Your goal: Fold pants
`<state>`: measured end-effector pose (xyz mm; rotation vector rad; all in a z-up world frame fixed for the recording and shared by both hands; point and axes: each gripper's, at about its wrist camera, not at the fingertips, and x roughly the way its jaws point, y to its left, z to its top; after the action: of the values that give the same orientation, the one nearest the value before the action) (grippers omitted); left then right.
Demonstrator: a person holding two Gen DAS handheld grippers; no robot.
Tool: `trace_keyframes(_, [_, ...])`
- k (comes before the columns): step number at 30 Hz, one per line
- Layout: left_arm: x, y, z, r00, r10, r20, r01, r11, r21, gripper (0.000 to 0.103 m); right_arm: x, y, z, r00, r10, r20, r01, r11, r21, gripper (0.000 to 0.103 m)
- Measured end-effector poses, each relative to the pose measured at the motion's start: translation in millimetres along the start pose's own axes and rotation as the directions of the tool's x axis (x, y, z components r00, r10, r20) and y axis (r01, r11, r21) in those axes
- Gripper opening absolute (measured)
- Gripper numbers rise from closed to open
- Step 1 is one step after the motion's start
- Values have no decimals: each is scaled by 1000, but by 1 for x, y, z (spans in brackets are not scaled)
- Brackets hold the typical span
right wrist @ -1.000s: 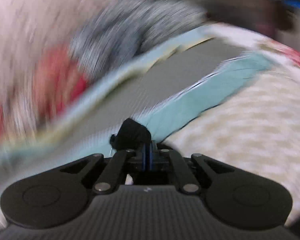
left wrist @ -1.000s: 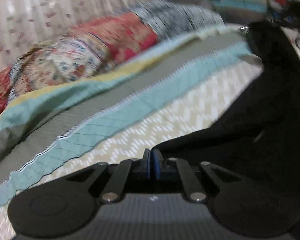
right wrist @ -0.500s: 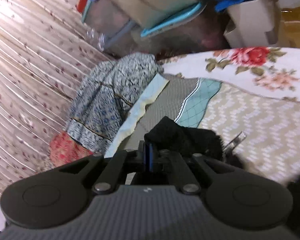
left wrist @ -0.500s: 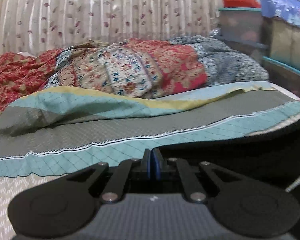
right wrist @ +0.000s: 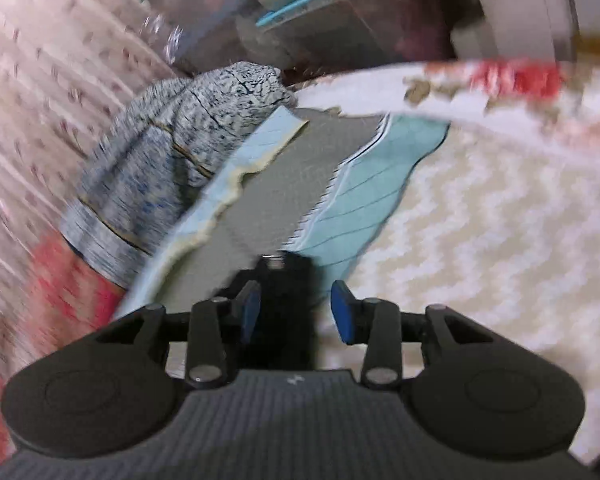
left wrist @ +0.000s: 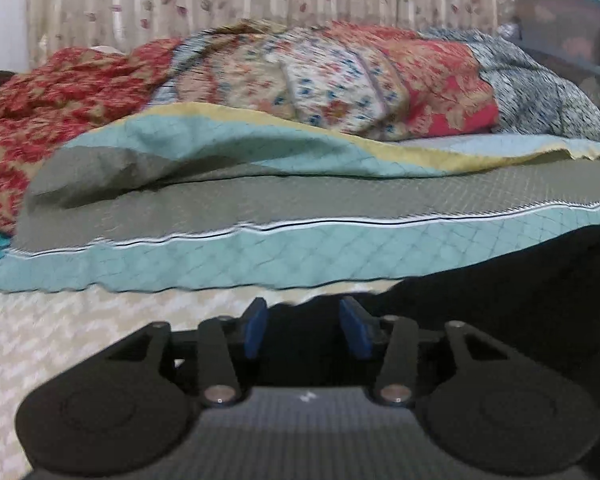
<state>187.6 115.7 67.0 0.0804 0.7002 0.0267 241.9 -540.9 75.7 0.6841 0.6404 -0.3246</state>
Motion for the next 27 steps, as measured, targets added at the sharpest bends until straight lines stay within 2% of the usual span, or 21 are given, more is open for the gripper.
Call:
trace_keyframes(3, [-20,32,-12,998,67,13,-66,997,-45,47,10,-9,-8,999,-9,-39,8,1000,-26,42])
trace_keyframes(6, [-39,70,-27,991,135,-5,-134,982,-136,52,31,-8,-15,998,-7,-58,6,1000,-13,42])
trace_keyframes(11, [-65,113,-54,984,168,-66,-180,942,-284,57,67,8,-19,998,-18,-57,21,999,50,42])
trace_keyframes(12, [-68,119,-60,983,165,-83,-183,934,-306,57,75,11,-20,997,-34,-74,36,999,38,32])
trace_keyframes(13, [-70,122,-65,981,167,-96,-189,929,-317,57,80,14,-23,994,-62,-85,63,998,8,6])
trace_keyframes(14, [-69,124,-67,979,172,-111,-199,927,-319,57,82,17,-25,993,-79,-85,78,997,-23,5])
trace_keyframes(16, [-67,126,-71,975,180,-128,-212,925,-315,57,65,19,-27,996,-92,-7,91,995,-39,5])
trace_keyframes(18, [-67,126,-73,977,165,-132,-200,926,-320,57,37,10,-23,993,-82,88,82,997,-1,5])
trace_keyframes(19, [-68,127,-73,979,159,-129,-192,928,-320,57,20,-1,-21,987,-102,122,99,995,26,5])
trace_keyframes(21, [-66,128,-70,982,148,-117,-177,935,-307,57,0,-22,-21,978,-169,119,165,985,47,6])
trace_keyframes(23, [-64,129,-63,985,141,-100,-164,948,-273,57,-10,-49,-21,968,-247,43,245,968,56,21])
trace_keyframes(24, [-61,128,-58,986,142,-92,-161,955,-248,57,-14,-60,-21,954,-299,26,296,953,70,34])
trace_keyframes(25, [-58,126,-53,986,143,-84,-159,962,-221,57,-23,-72,-19,938,-346,34,341,935,100,38])
trace_keyframes(26, [-53,123,-45,987,141,-73,-152,972,-179,57,-34,-81,-18,931,-360,52,351,927,135,38])
trace_keyframes(27, [-49,119,-39,988,140,-64,-148,979,-140,57,-45,-89,-14,934,-351,67,336,926,170,38])
